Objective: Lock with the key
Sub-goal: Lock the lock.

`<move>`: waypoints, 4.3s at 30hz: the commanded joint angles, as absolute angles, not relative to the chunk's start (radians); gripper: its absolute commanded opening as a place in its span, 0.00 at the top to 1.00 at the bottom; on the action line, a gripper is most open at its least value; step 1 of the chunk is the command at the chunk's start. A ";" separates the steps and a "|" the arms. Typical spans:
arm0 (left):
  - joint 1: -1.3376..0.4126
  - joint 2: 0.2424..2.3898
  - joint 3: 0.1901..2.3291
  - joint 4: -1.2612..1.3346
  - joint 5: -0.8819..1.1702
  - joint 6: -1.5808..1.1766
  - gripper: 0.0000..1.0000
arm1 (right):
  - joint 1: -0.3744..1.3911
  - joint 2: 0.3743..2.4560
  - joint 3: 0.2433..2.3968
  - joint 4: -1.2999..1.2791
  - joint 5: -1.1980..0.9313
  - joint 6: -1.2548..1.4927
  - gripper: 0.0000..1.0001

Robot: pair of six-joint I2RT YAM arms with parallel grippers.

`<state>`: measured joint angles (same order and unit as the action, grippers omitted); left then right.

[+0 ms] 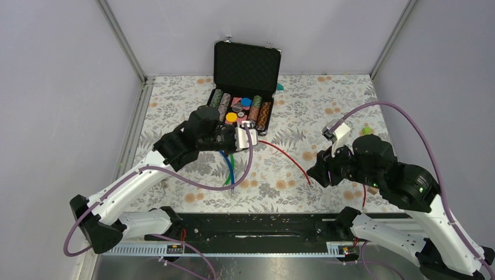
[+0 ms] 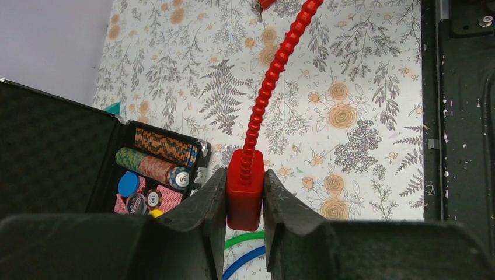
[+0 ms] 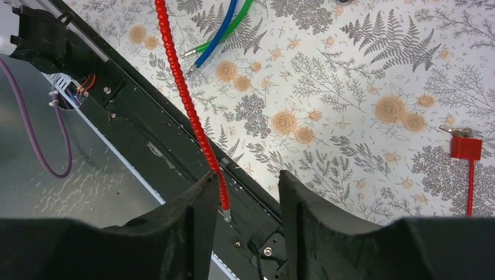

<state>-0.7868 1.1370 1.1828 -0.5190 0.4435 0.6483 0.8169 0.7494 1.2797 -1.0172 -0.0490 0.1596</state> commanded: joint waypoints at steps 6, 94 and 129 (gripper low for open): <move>-0.779 1.167 1.281 -0.520 0.438 0.624 1.00 | 0.815 0.757 1.259 -0.997 -0.105 0.155 0.44; -0.807 1.061 1.001 0.442 0.672 -0.272 1.00 | 0.836 0.807 0.918 -0.142 -0.426 0.187 1.00; -0.775 1.081 0.982 0.401 0.576 -0.376 1.00 | 0.846 0.826 1.294 -0.443 -0.158 0.435 0.33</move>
<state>-0.7837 1.1053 0.9535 0.3122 0.6338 -0.3279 0.8375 0.8421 1.2583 -0.4129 -0.1730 0.3851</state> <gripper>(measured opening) 0.233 0.616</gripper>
